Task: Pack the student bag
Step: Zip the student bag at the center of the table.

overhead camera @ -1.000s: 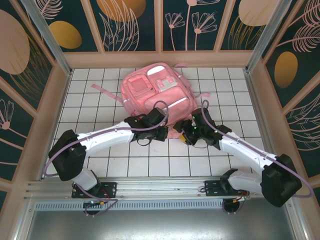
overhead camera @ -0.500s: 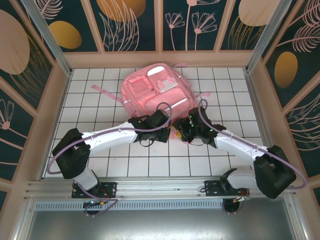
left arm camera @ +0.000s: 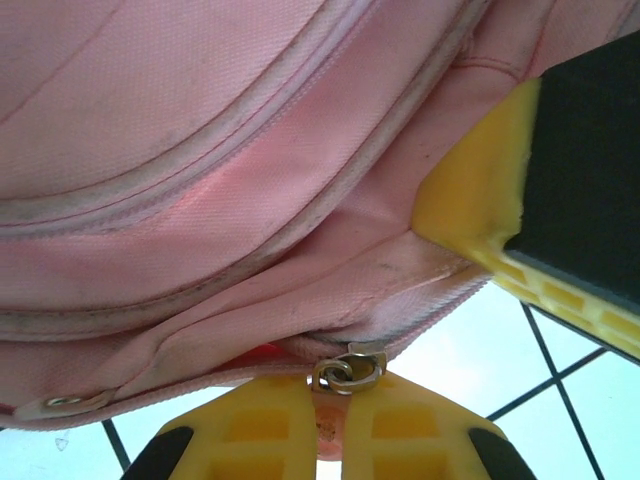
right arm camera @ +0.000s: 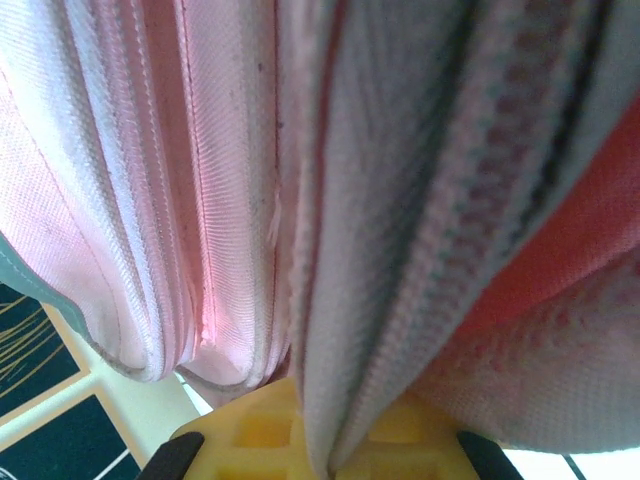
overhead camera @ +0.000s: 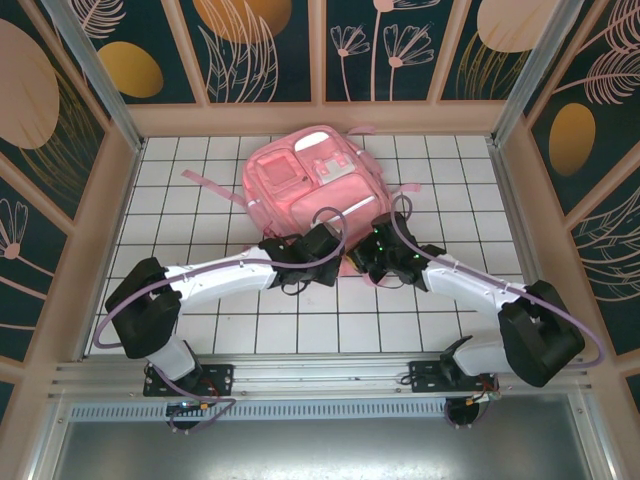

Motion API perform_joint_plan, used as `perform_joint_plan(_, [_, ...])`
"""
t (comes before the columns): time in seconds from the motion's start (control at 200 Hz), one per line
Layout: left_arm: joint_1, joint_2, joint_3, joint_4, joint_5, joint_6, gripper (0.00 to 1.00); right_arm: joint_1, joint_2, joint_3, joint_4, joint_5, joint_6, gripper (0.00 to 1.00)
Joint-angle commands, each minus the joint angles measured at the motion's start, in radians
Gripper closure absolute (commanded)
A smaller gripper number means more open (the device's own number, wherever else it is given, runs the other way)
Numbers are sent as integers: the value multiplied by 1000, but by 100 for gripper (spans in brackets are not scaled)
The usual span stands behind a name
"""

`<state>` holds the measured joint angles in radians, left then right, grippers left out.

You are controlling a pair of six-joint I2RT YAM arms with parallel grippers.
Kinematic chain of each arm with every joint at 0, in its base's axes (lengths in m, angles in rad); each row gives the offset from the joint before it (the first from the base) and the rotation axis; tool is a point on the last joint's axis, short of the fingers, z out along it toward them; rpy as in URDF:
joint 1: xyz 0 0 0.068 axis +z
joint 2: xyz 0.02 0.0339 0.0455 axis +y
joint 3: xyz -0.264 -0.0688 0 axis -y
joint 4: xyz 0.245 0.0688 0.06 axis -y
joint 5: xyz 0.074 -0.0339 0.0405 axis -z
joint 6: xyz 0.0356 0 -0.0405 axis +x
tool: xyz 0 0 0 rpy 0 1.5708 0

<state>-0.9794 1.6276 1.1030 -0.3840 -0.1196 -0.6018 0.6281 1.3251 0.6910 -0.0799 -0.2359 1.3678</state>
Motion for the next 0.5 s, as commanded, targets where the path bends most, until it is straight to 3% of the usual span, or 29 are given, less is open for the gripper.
perform_joint_plan(0.0, [8, -33, -20, -49, -136, 8, 100, -46, -28, -30, -65, 150, -26, 100])
perform_joint_plan(0.23, [22, -64, -67, -70, -206, -8, 100, -76, -49, -48, -58, 150, -42, 100])
perform_joint_plan(0.495, [91, -90, -125, -56, -198, -17, 100, -111, -77, -48, -77, 148, -75, 100])
